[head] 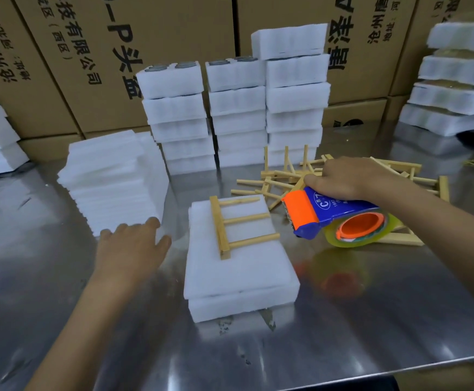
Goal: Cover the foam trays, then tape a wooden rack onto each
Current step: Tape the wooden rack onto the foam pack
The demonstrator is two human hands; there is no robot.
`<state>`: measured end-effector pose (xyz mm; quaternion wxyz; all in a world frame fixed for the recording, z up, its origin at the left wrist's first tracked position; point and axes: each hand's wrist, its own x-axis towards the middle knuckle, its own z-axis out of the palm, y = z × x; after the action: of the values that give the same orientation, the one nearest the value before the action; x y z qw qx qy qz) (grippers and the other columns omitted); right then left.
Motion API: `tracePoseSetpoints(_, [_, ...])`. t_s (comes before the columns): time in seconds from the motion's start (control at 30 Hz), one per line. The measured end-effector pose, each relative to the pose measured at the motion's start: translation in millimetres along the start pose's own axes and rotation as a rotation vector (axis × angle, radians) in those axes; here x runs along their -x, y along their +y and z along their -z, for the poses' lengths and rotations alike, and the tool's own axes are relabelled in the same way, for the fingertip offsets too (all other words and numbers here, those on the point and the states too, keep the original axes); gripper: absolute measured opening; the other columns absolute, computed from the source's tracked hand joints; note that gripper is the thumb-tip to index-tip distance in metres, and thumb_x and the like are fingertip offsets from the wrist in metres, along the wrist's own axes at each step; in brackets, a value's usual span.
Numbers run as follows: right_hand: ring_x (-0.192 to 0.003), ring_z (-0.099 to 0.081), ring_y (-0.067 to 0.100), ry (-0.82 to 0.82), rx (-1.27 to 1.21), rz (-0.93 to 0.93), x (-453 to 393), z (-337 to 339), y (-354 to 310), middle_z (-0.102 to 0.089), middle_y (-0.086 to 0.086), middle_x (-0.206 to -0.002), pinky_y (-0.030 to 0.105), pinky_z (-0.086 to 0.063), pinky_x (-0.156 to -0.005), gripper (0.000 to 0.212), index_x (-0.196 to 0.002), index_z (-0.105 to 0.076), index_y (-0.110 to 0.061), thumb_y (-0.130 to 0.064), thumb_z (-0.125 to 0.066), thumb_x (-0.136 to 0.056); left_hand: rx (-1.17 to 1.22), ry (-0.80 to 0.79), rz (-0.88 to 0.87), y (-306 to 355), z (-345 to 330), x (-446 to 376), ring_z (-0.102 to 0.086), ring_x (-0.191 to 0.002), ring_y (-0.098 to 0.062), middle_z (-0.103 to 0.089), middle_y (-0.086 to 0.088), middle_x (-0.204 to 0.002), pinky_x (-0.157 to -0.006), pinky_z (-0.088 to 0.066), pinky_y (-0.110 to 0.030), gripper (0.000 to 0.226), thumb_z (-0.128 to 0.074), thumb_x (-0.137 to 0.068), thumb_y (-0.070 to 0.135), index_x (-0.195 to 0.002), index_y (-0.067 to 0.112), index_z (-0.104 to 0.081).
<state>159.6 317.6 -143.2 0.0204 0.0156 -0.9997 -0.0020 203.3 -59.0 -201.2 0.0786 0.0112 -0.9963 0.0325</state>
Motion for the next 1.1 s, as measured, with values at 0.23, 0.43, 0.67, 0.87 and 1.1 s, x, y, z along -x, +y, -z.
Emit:
tracePoseSetpoints(0.23, [-0.068, -0.057, 0.016, -0.007, -0.071, -0.009, 8, -3, 2, -0.06, 0.001, -0.072, 0.029, -0.03, -0.055, 0.056, -0.074, -0.059, -0.02, -0.062, -0.031, -0.097, -0.086, -0.312, -0.016, 23, -3, 0, -0.049, -0.127, -0.021, -0.056, 0.005, -0.136, -0.101, -0.031, -0.04, 0.038, -0.038, -0.099, 0.05, -0.133, 0.035, -0.045])
tracePoseSetpoints(0.43, [-0.067, -0.057, 0.016, -0.014, -0.094, 0.014, 12, -2, -2, -0.06, 0.001, -0.07, 0.029, -0.032, -0.056, 0.055, -0.073, -0.058, -0.019, -0.061, -0.031, -0.097, 0.136, 0.029, -0.031, 30, -20, 23, -0.039, -0.135, -0.021, -0.055, 0.008, -0.138, -0.103, -0.031, -0.042, 0.06, -0.051, -0.096, 0.032, -0.151, 0.032, -0.028])
tracePoseSetpoints(0.67, [-0.069, -0.058, 0.014, -0.006, -0.075, 0.03, 9, 0, -2, -0.061, 0.0, -0.072, 0.028, -0.033, -0.056, 0.055, -0.075, -0.059, -0.02, -0.062, -0.031, -0.097, 0.371, -0.021, -0.004, 14, -44, 35, -0.005, -0.154, -0.026, -0.022, 0.002, -0.165, -0.117, -0.017, -0.052, 0.078, -0.057, -0.095, 0.046, -0.158, 0.03, -0.014])
tracePoseSetpoints(0.87, [-0.068, -0.058, 0.015, -0.019, -0.088, 0.022, 11, -2, -2, -0.062, 0.0, -0.072, 0.028, -0.033, -0.056, 0.056, -0.076, -0.06, -0.02, -0.062, -0.031, -0.097, 0.838, 0.296, -0.009, 19, -27, 23, -0.049, -0.13, -0.02, -0.057, 0.005, -0.134, -0.106, -0.038, -0.032, 0.044, -0.067, -0.091, 0.013, -0.132, 0.02, -0.057])
tracePoseSetpoints(1.1, [-0.065, -0.059, 0.016, -0.056, -0.118, -0.023, 11, -4, -5, -0.061, 0.002, -0.07, 0.029, -0.033, -0.055, 0.057, -0.071, -0.06, -0.02, -0.065, -0.032, -0.095, 0.638, 0.031, -0.373, 122, 41, -26, -0.05, -0.127, -0.019, -0.057, 0.001, -0.137, -0.104, -0.037, -0.03, 0.032, -0.047, -0.103, 0.029, -0.133, 0.024, -0.055])
